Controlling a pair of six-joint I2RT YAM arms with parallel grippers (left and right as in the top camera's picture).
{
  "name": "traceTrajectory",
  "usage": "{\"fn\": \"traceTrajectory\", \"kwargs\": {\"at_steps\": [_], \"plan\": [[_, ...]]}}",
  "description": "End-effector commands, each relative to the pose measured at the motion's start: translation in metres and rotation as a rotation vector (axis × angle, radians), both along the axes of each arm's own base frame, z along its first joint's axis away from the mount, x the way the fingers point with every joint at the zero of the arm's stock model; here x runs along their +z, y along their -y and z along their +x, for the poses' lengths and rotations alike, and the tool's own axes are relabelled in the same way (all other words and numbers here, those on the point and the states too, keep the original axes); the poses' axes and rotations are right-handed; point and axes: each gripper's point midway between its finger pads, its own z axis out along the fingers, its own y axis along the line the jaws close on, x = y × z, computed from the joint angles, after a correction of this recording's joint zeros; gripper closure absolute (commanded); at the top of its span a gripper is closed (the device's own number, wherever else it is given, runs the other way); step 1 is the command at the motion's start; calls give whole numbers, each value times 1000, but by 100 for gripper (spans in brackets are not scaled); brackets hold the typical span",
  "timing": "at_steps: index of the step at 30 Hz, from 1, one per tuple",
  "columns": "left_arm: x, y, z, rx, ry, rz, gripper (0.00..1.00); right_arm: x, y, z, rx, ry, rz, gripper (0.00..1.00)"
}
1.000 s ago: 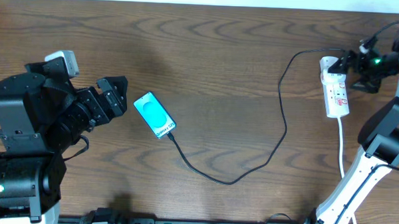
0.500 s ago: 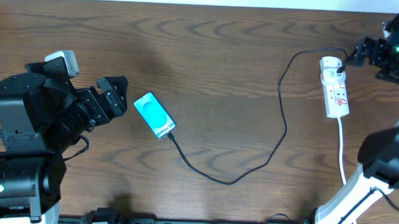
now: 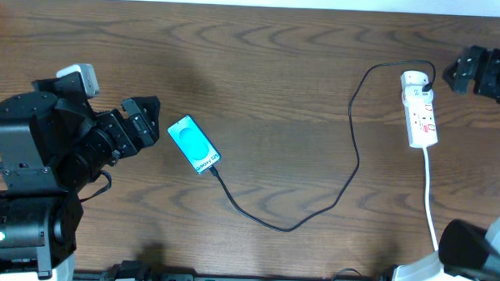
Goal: Plug charger to phone and switch on socket
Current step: 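Lift the right gripper up off the power strip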
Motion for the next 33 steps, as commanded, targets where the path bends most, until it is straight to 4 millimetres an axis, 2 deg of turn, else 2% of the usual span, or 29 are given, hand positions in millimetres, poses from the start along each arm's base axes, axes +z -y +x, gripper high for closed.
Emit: {"fn": "traceTrajectory", "kwargs": {"at_steps": [1, 3, 6, 33], "plan": [[3, -3, 0, 2, 11, 25, 8, 12, -18, -4, 38, 35, -6, 1], [2, -3, 0, 2, 8, 25, 8, 12, -31, -3, 76, 34, -5, 1], [2, -3, 0, 2, 8, 25, 8, 12, -37, -3, 94, 33, -4, 1], [2, -3, 0, 2, 8, 25, 8, 12, -37, -3, 94, 34, -5, 1]]}}
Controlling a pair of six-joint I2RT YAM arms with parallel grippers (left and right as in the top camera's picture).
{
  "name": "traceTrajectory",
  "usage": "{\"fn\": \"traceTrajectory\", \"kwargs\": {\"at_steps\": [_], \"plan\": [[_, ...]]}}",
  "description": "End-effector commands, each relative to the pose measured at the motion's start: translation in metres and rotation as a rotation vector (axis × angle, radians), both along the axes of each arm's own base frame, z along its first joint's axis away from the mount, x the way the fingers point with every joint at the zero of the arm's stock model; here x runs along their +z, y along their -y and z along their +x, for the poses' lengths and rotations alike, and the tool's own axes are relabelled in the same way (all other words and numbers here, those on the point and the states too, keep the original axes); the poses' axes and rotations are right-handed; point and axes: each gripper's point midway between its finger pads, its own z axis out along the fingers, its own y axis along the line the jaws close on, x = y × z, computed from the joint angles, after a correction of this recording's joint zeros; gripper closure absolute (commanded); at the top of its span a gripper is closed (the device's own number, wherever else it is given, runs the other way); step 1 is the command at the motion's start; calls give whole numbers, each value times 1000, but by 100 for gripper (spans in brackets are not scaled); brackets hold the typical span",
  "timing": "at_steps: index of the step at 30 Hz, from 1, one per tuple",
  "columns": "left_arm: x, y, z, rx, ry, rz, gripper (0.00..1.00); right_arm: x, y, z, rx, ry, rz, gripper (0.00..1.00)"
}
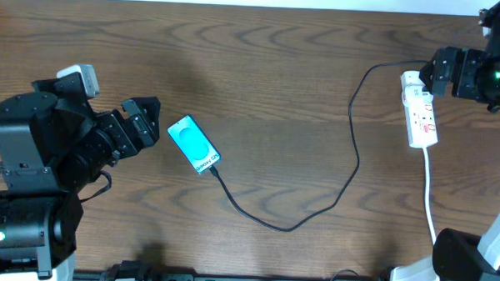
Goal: Plug charger to phone and switch on socket
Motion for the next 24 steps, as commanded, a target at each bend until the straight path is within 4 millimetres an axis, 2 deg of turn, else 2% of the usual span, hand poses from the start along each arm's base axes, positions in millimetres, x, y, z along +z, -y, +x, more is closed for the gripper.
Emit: {"fn": "traceTrajectory", "kwargs": {"at_steps": [1, 24], "plan": [[3, -3, 0, 2, 11, 25, 8, 4, -1, -1, -5, 11, 3, 1], [3, -3, 0, 2, 11, 25, 8, 4, -1, -1, -5, 11, 3, 1]]}}
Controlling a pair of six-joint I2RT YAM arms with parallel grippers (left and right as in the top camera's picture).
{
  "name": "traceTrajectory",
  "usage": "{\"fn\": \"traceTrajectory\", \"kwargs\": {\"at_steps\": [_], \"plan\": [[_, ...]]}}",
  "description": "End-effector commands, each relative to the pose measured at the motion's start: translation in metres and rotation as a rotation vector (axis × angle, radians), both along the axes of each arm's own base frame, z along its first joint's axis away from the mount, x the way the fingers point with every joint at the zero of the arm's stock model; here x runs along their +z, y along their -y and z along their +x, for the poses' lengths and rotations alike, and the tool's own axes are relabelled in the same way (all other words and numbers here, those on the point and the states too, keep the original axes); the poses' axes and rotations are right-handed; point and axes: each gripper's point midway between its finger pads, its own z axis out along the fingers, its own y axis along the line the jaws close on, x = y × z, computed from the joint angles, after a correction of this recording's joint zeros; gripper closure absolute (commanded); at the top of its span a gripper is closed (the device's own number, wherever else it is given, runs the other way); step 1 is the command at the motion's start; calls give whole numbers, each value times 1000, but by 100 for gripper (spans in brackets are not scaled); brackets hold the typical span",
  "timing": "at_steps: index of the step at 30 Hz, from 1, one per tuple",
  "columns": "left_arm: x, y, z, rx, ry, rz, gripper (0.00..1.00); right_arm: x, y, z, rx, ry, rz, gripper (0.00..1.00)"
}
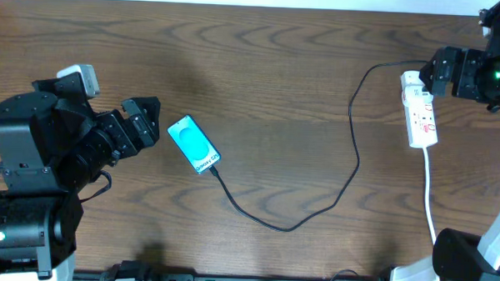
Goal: Plug charger to phone and switch on socket
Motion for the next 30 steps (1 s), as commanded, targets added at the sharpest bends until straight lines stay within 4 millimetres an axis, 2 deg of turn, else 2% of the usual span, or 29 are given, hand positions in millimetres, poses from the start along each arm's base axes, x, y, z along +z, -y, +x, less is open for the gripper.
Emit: {"fn": "traceTrajectory", "kwargs": {"at_steps": [1, 6, 10, 12, 18, 22, 25, 30], "plan": [[3, -3, 0, 2, 11, 25, 8, 4, -1, -1, -5, 10, 3, 1], [-16, -3, -16, 6, -89, 24, 8, 4, -1, -1, -5, 11, 2, 1], [-30, -14, -39, 64, -159, 70, 8, 4, -1, -1, -5, 10, 2, 1], [-37, -24, -59, 112, -184, 112, 8, 4, -1, -1, -5, 10, 3, 1], [-49, -39, -101, 195, -129, 177, 8, 4, -1, -1, -5, 11, 2, 1], [-63, -38, -127, 208, -55, 179, 8, 4, -1, -1, -5, 11, 2, 1], [-74, -38, -134, 216, 31, 175, 8, 4, -1, -1, -5, 10, 2, 1], [-92, -39, -120, 230, 184, 164, 8, 4, -1, -1, -5, 11, 2, 1]]}}
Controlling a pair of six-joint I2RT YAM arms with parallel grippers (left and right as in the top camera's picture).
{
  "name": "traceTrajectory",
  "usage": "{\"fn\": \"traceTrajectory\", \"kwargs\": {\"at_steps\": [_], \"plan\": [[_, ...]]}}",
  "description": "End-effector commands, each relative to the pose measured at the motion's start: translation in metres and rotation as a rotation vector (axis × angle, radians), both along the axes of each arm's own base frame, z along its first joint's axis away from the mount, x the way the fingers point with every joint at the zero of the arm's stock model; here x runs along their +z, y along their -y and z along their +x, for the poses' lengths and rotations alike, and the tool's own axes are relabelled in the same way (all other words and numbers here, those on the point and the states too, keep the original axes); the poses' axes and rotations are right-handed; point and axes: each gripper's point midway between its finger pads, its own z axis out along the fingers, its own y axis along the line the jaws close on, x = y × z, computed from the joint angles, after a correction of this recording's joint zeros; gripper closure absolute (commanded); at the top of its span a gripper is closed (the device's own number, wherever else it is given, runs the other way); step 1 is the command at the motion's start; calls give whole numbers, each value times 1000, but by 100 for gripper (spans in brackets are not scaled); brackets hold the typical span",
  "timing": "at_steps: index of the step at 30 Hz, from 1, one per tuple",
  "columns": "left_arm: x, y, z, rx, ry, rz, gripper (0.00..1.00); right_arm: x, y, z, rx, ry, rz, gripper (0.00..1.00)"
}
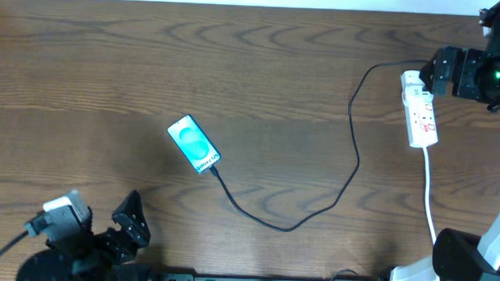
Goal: Plug charger to phone and switch on socket
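Observation:
The teal phone (192, 143) lies on the wooden table left of the middle. A black charger cable (290, 229) is plugged into its near end and loops right, then runs up to the plug (422, 78) in the white power strip (422, 118). My right gripper (436, 74) sits at the strip's far end beside the plug, and its fingers look shut. My left gripper (133, 222) is low at the near left edge, far from the phone, with its fingers apart and nothing between them.
The strip's white lead (430, 197) runs toward the near right edge, past the right arm's base (458, 256). A black rail lines the near edge. The table's far edge (238, 5) borders a pale surface.
My left arm has moved from beside the phone to the near left edge of the table. The right gripper, phone, cable and strip have not moved.
First the right gripper hung off to the right of the strip while the left gripper stood open just left of the phone, which had the cable in it. Then the right gripper was at the strip's far end and stayed there. Now the left arm is back.

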Motion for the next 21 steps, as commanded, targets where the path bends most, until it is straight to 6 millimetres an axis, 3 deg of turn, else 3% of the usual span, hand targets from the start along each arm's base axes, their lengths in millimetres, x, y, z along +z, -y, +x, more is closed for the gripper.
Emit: {"fn": "traceTrajectory", "kwargs": {"at_steps": [1, 6, 16, 21], "plan": [[-20, -3, 12, 6, 82, 22, 8, 4, -1, -1, -4, 11, 3, 1], [-34, -5, 43, 7, 256, 33, 8, 4, -1, -1, -5, 11, 3, 1], [-35, -9, 89, 12, 515, 51, 8, 4, -1, -1, -5, 11, 3, 1], [-63, -9, 102, 11, 521, 50, 8, 4, -1, -1, -4, 11, 2, 1]]}}
